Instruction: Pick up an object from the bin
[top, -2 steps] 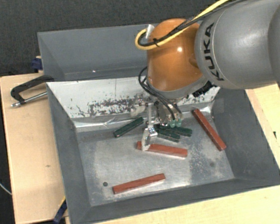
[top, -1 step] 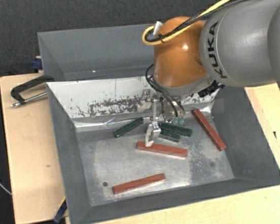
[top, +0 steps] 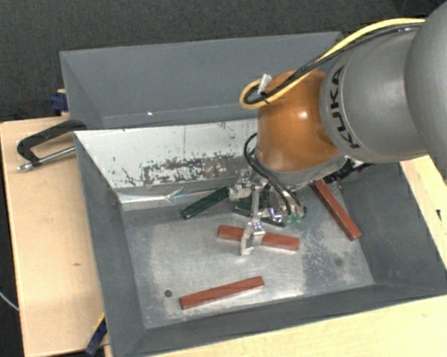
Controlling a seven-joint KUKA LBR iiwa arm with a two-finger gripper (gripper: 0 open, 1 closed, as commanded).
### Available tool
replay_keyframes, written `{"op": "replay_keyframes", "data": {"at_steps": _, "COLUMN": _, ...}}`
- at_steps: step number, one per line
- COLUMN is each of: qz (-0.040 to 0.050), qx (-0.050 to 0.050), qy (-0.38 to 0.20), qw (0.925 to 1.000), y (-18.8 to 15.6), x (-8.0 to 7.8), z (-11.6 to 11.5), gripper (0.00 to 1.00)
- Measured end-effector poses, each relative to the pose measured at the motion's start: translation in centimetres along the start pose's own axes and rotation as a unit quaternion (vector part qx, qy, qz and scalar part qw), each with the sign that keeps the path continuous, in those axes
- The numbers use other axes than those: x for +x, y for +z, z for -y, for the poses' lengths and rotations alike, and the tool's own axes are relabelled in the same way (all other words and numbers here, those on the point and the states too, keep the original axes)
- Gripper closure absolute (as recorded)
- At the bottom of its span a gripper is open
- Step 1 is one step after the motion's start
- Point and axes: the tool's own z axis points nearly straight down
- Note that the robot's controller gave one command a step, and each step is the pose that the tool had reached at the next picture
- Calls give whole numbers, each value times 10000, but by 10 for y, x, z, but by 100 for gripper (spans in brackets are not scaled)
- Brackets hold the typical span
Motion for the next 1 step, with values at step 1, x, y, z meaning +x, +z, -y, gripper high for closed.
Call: {"op": "replay_keyframes", "data": {"at_steps": 1, "qz": 37, "qx": -11, "qy": 17, "qw": 10000, "y": 3, "x": -1, "z": 2, "gripper": 100}}
